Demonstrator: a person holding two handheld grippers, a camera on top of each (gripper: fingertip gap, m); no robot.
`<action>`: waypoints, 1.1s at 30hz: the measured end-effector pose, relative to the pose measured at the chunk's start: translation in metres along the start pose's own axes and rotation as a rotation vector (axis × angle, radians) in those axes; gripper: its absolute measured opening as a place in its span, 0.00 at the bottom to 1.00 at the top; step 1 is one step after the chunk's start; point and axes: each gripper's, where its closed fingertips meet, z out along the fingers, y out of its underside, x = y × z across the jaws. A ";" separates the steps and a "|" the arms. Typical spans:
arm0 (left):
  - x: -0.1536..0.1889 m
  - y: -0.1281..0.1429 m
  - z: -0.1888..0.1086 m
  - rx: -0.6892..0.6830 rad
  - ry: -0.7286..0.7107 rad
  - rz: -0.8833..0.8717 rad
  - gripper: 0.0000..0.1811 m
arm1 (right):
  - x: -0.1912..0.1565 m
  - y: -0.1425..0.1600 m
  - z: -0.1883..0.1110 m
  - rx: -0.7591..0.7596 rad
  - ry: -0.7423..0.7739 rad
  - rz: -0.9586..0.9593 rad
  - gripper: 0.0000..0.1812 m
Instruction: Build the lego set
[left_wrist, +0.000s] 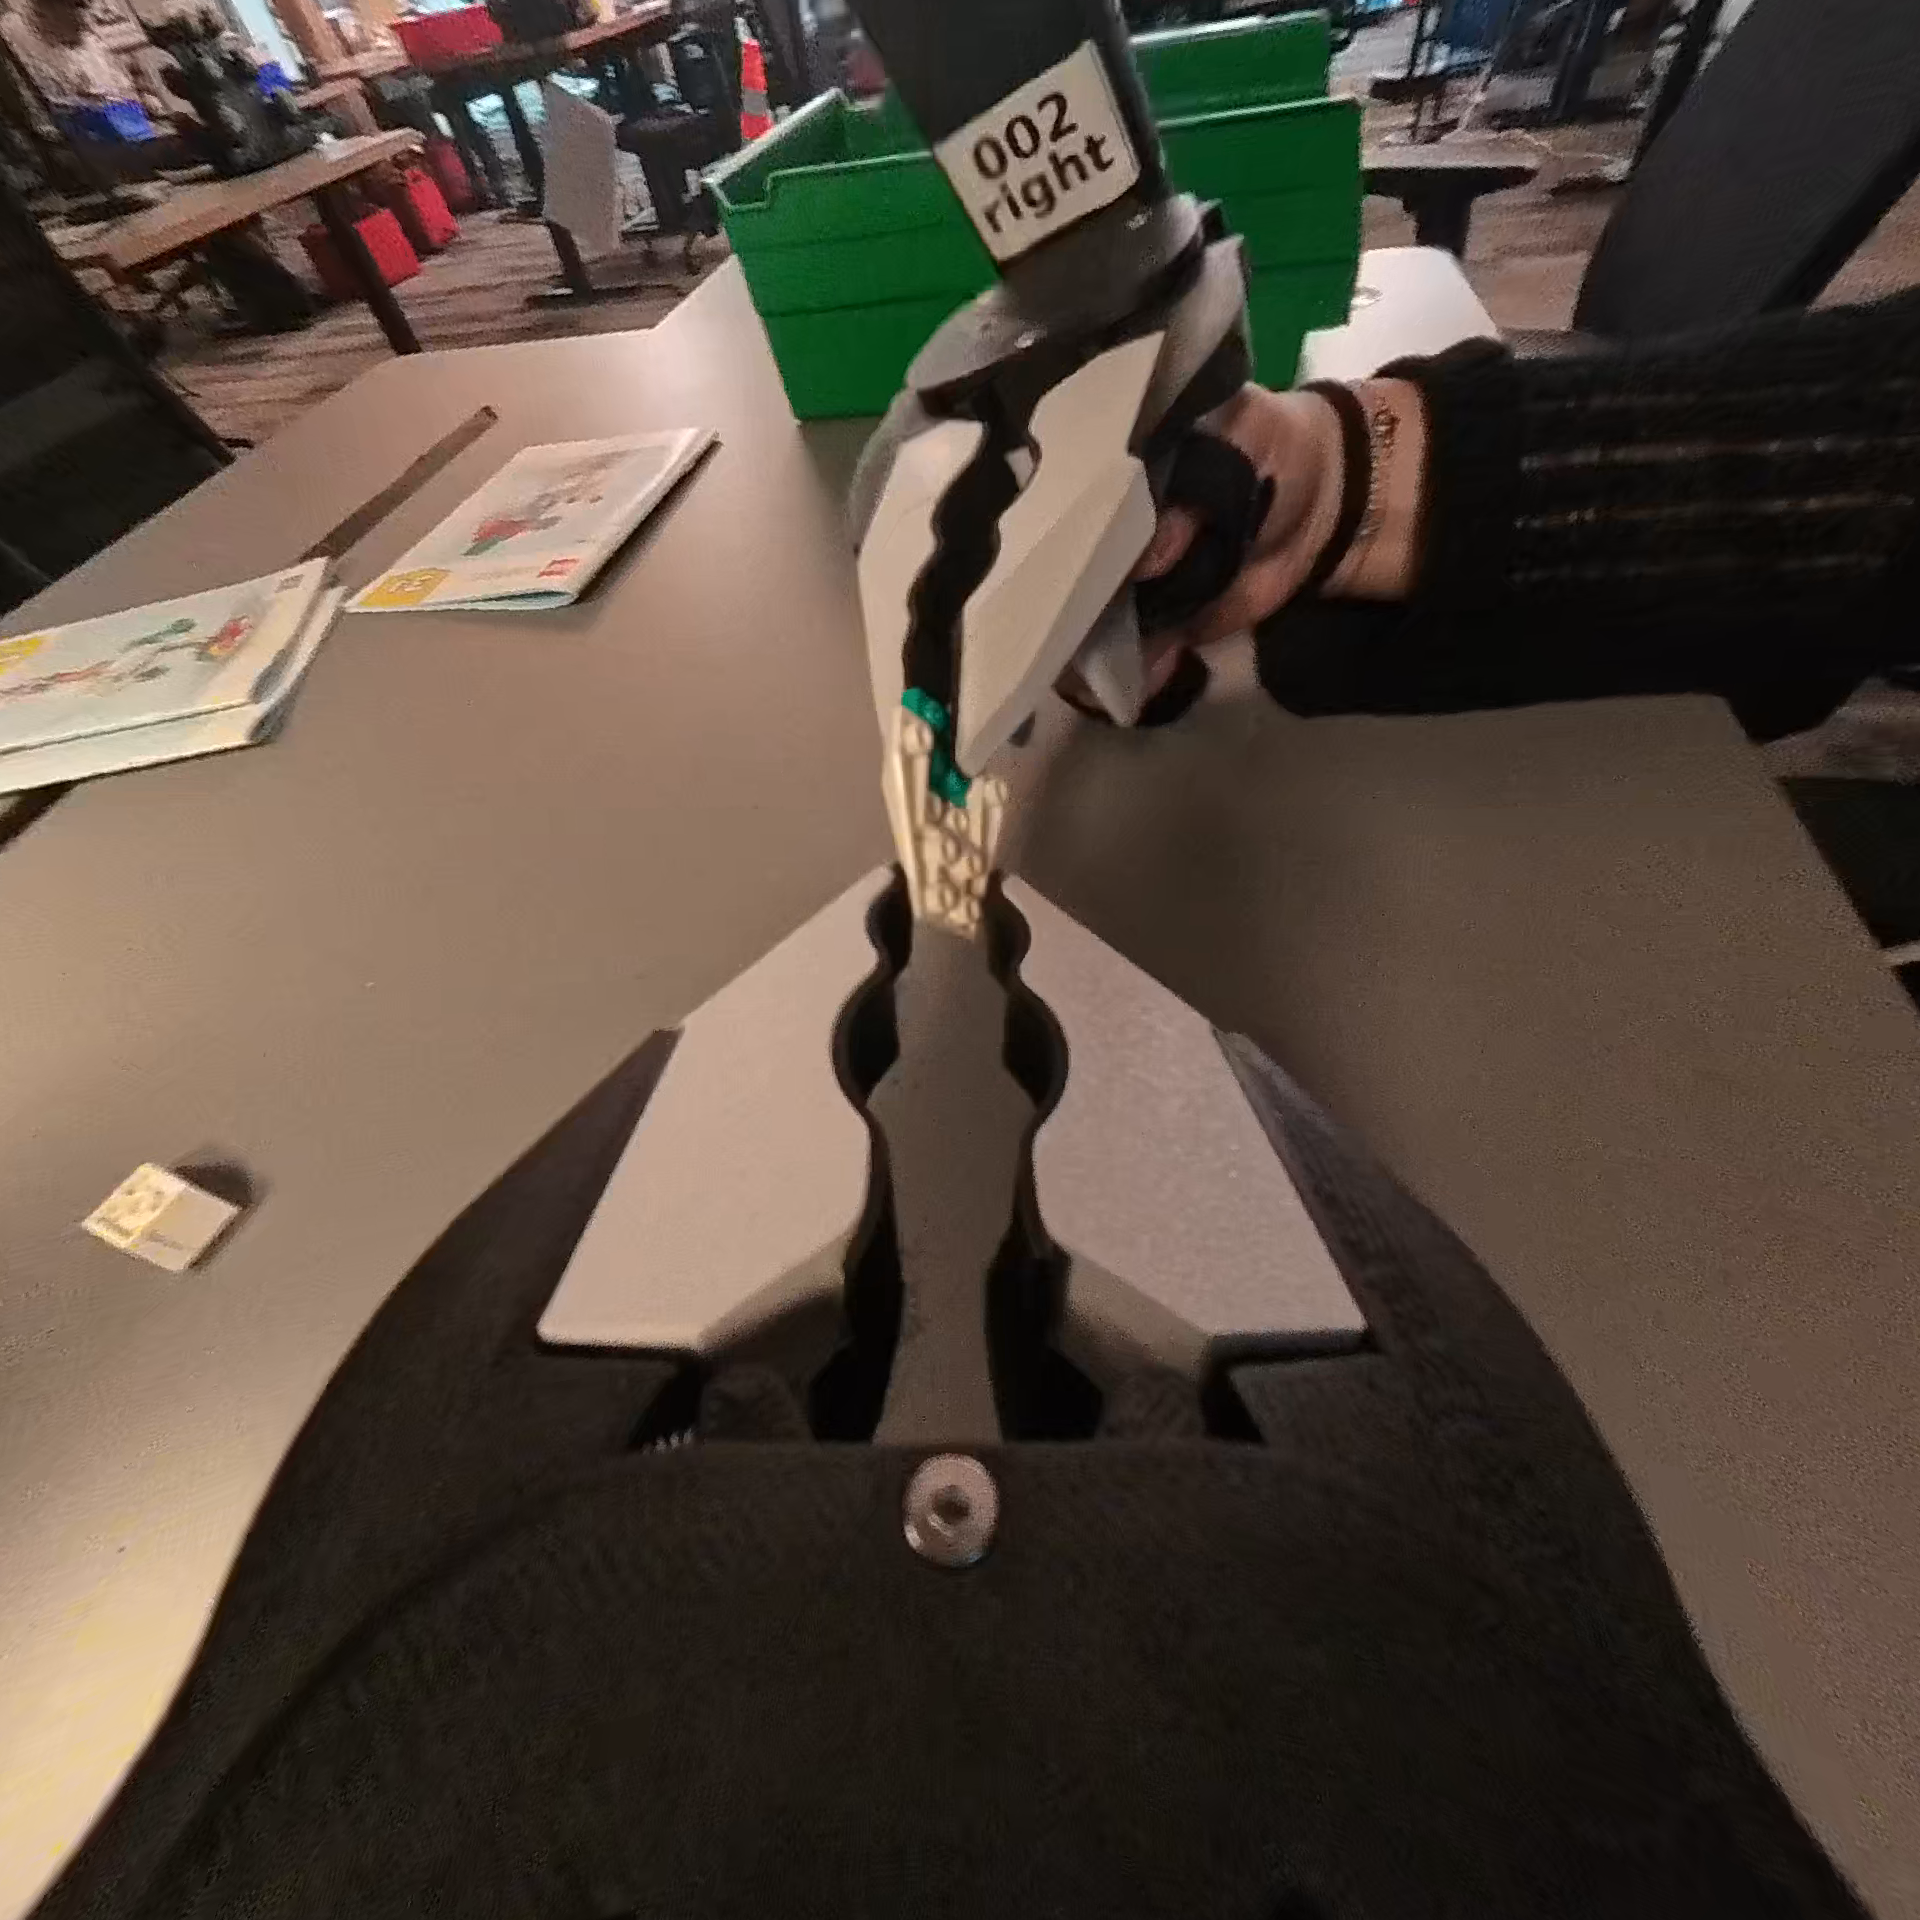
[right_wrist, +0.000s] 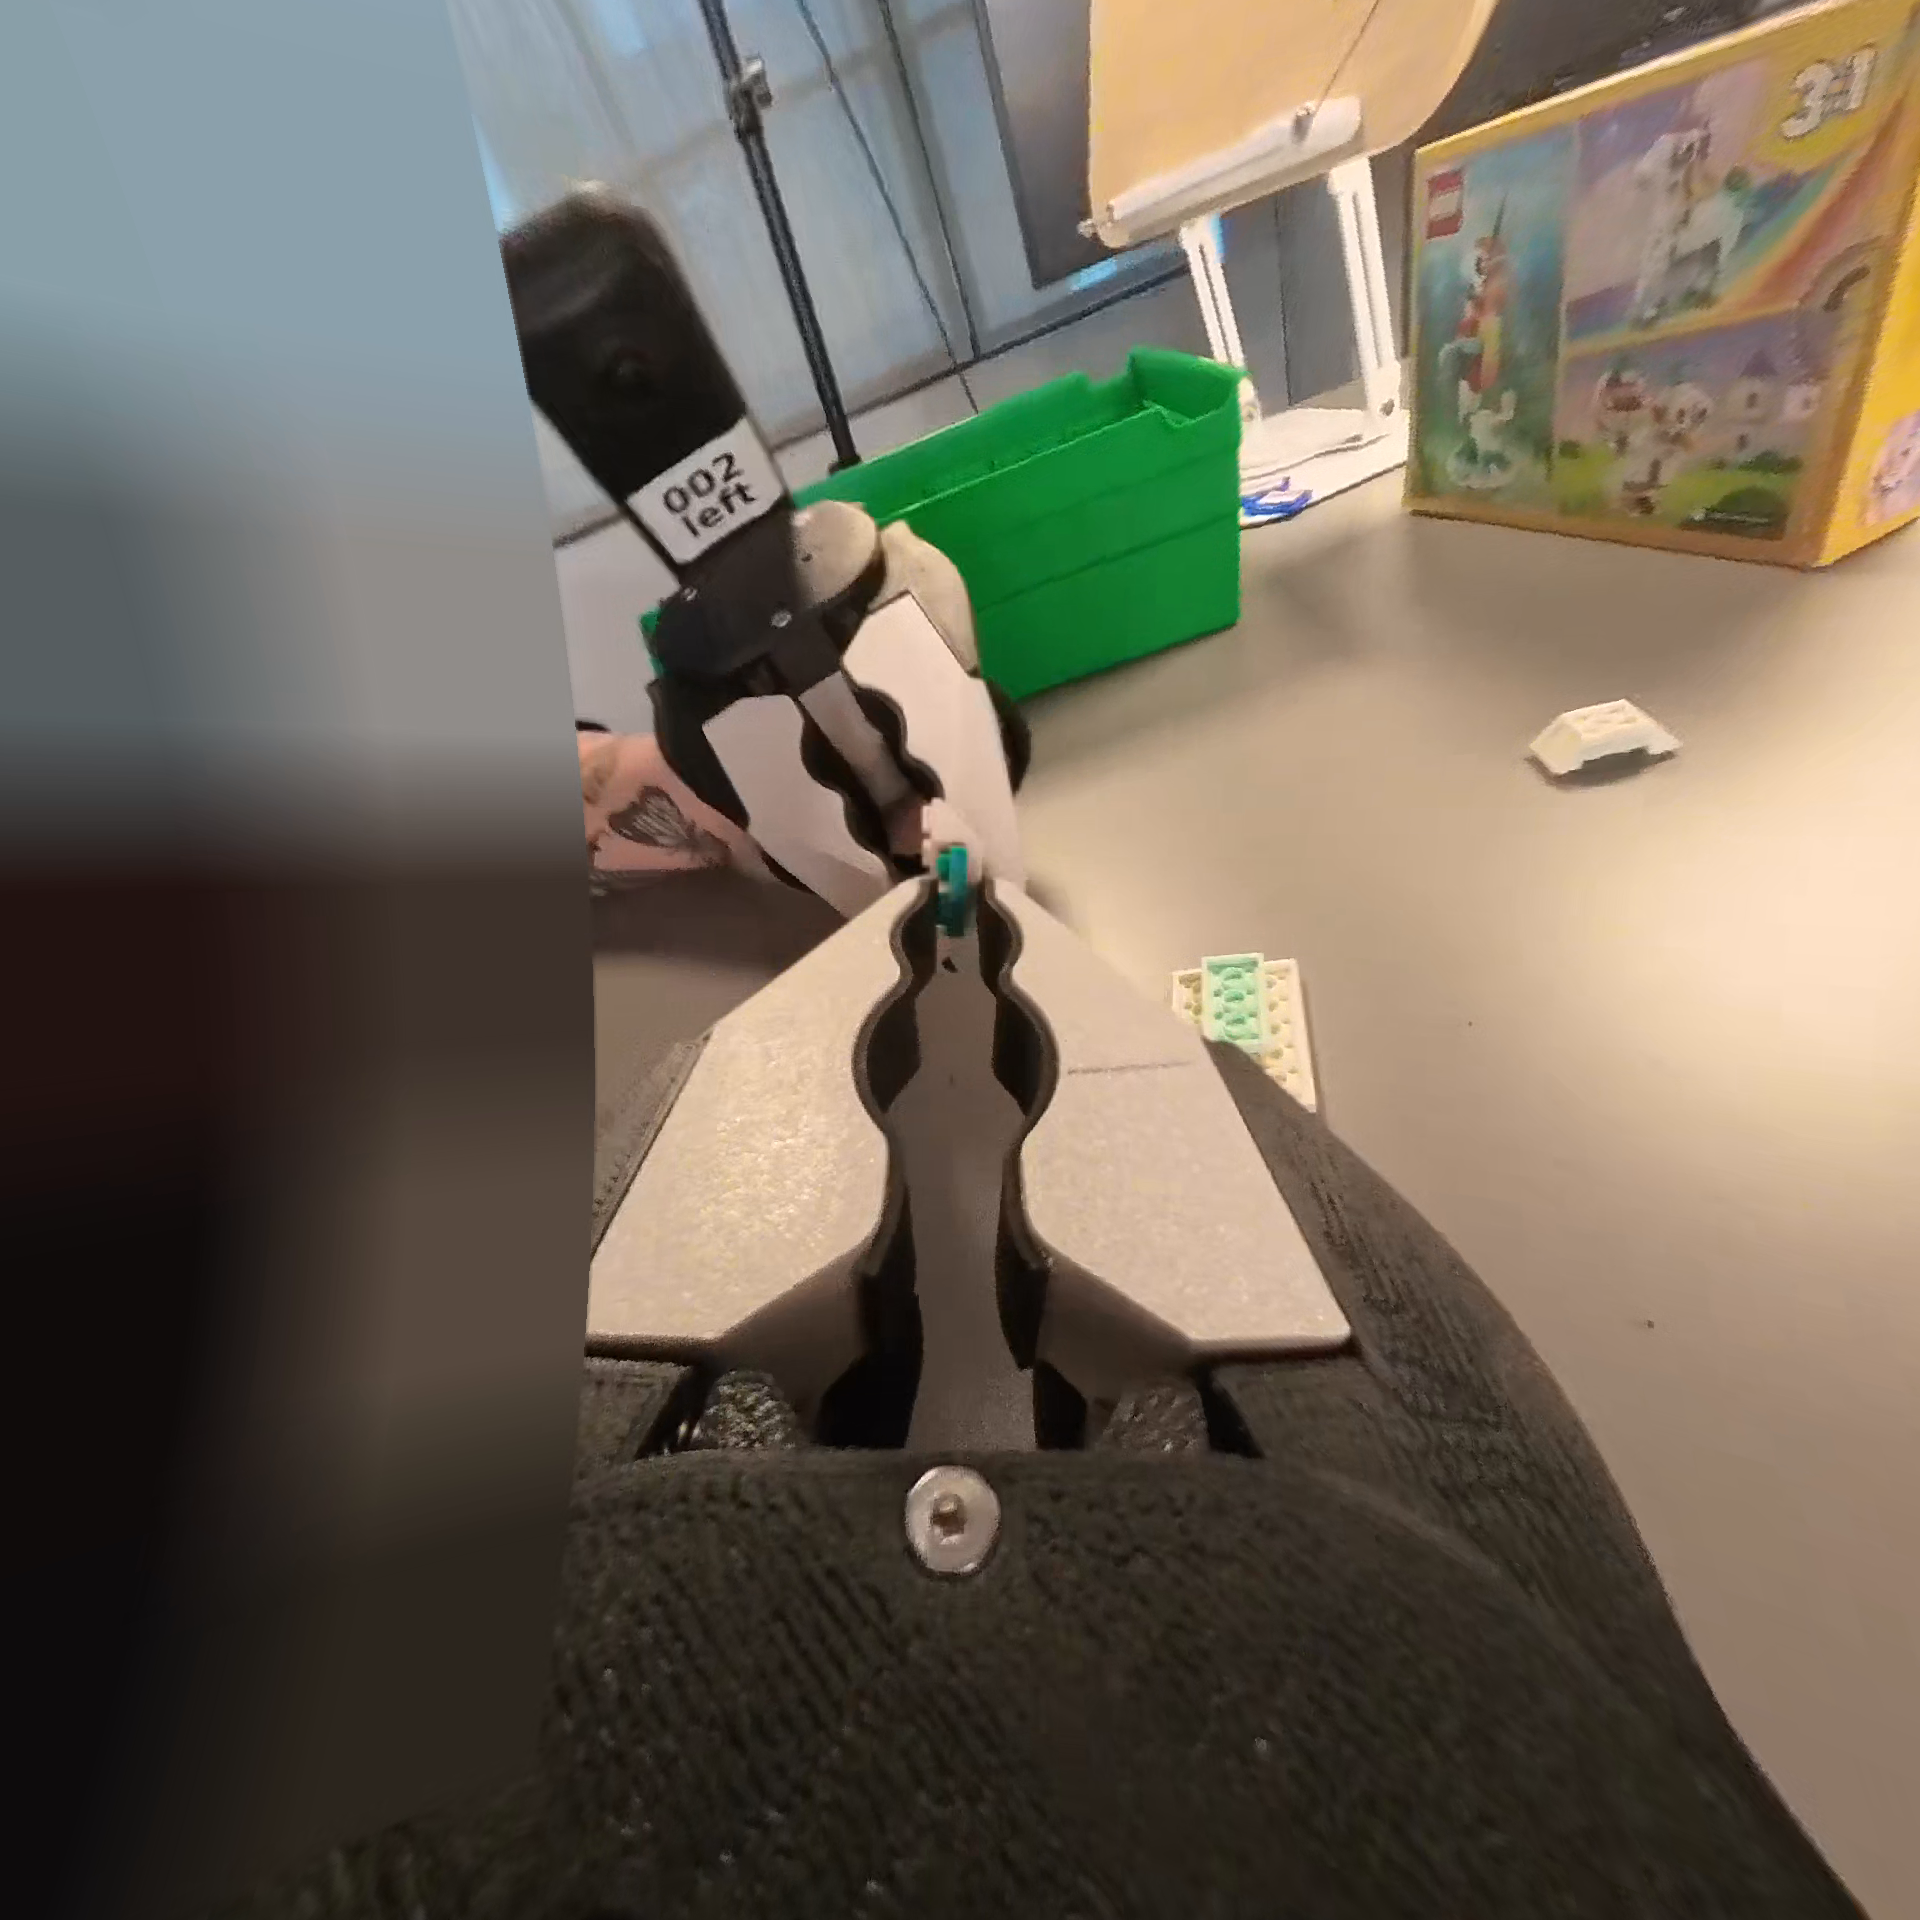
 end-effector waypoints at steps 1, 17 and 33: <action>0.003 0.000 0.000 0.011 0.032 -0.030 0.06 | -0.002 0.000 0.000 -0.010 0.003 -0.029 0.03; 0.000 0.004 -0.002 0.028 0.133 -0.298 0.03 | 0.001 0.016 0.002 -0.203 0.241 -0.522 0.03; -0.051 0.018 -0.010 -0.004 -0.129 -0.296 0.03 | -0.007 0.044 0.012 -0.502 0.383 -1.043 0.01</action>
